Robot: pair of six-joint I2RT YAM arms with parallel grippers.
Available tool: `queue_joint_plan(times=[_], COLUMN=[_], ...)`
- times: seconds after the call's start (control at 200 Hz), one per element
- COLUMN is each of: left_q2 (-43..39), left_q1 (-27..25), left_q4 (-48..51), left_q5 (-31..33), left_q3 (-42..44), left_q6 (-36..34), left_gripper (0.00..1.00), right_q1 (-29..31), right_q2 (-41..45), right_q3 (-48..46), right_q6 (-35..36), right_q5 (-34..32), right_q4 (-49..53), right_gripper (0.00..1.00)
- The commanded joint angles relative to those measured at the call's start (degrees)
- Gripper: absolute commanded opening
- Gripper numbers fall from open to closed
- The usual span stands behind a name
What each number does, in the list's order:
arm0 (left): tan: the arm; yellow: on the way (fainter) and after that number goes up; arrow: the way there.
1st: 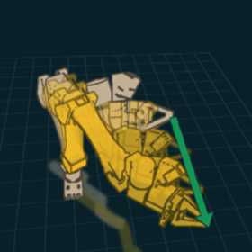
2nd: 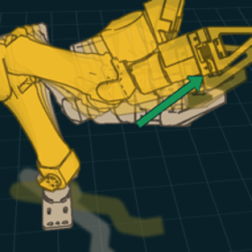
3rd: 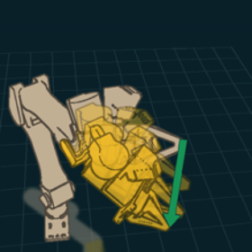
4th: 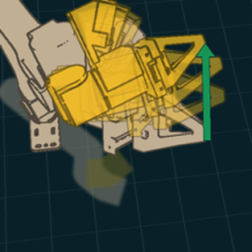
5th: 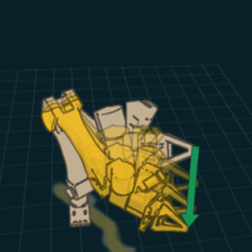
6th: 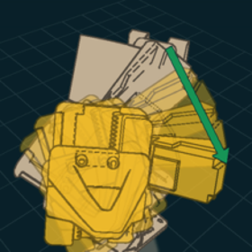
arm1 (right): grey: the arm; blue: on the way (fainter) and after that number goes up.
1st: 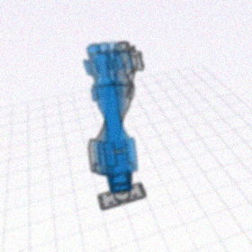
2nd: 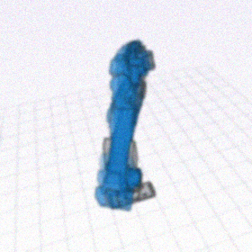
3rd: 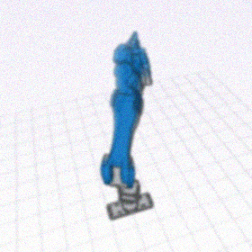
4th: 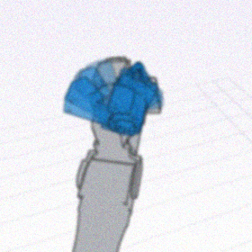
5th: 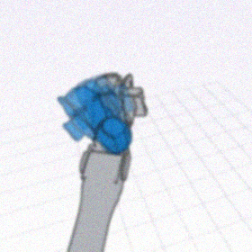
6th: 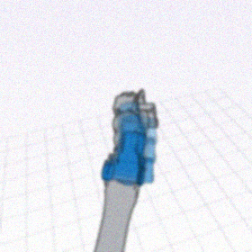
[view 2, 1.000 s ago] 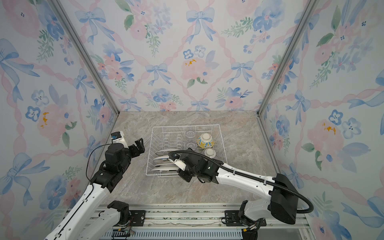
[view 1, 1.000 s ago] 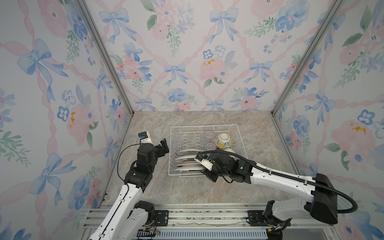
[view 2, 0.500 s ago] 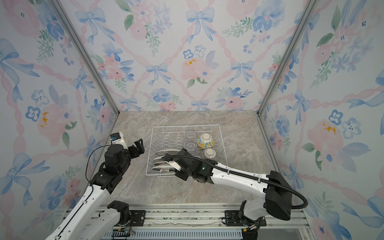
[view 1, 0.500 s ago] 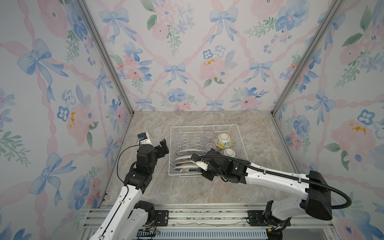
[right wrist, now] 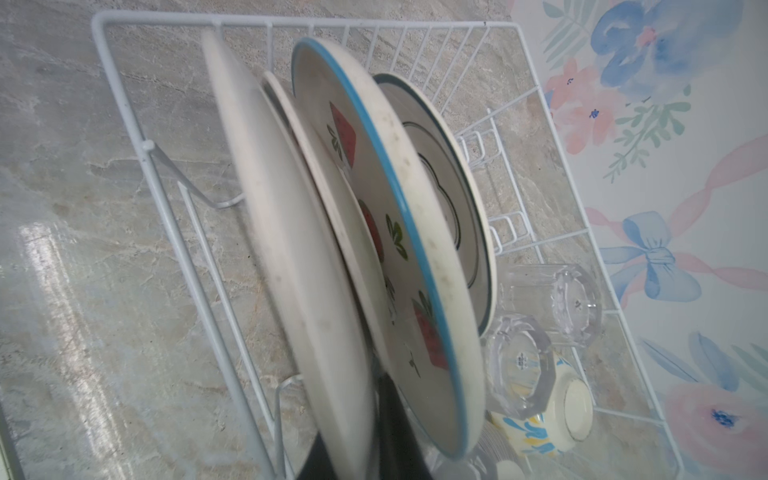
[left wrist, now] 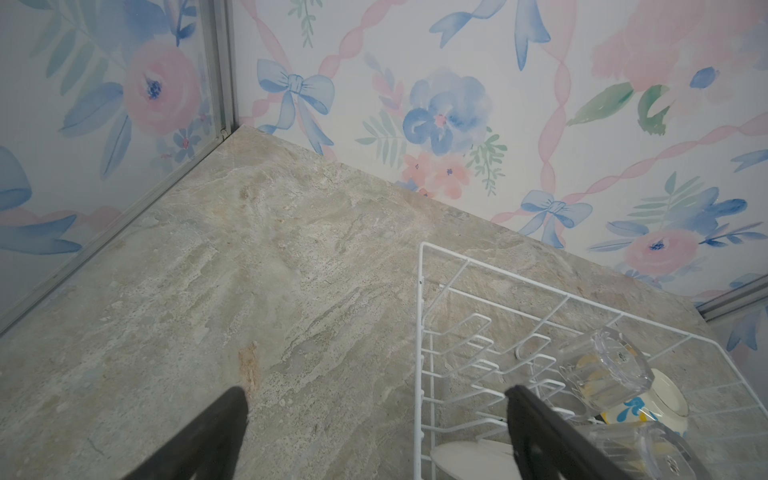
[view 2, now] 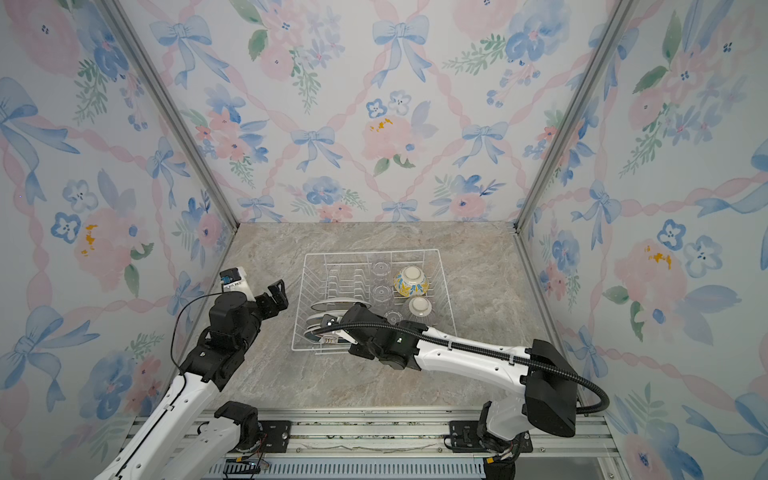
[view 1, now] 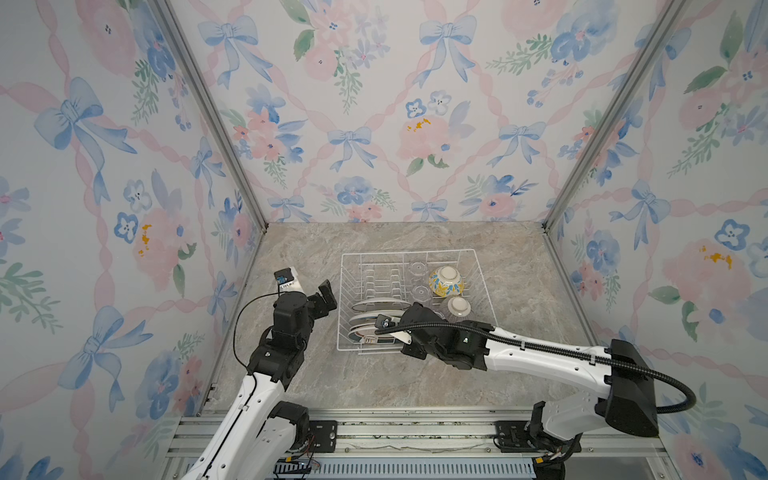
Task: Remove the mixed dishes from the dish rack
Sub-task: 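Lower the right gripper onto the green-and-red rimmed plate and grasp its rim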
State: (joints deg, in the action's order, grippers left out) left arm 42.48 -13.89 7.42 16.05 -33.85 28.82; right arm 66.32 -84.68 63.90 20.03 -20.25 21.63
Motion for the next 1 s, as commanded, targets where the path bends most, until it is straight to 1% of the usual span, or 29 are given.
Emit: queue_joint_plan(times=[0.0, 0.135, 0.24, 0.63, 0.805, 0.99], left_q2=[-0.3, 0.0, 0.1, 0.7, 1.0, 0.9], left_q1=[-0.3, -0.3, -0.3, -0.3, -0.3, -0.3], left_q4=[0.5, 0.5, 0.5, 0.4, 0.2, 0.2], left_q5=[1.1, 1.1, 1.3, 1.7, 1.3, 1.2], left_q3=[0.7, 0.7, 0.7, 0.6, 0.5, 0.4], left_q6=[1.0, 1.1, 1.4, 1.2, 0.7, 0.8], left_gripper=[0.98, 0.98, 0.98, 0.98, 0.98, 0.98], right_q1=[1.0, 1.0, 1.0, 1.0, 1.0, 0.9], right_q2=[-1.7, -1.1, -0.4, 4.5, 6.7, 9.0], right_q3=[1.3, 1.3, 1.9, 2.4, 1.6, 0.9], right_q6=[-1.6, -1.7, -1.6, -1.6, -1.7, -2.2], right_q5=[0.9, 0.3, 0.0, -4.6, -8.9, -10.7], right_q4=[0.7, 0.3, 0.1, -2.3, -4.9, -7.5], right_gripper=[0.06, 0.00, 0.00, 0.00, 0.00, 0.00])
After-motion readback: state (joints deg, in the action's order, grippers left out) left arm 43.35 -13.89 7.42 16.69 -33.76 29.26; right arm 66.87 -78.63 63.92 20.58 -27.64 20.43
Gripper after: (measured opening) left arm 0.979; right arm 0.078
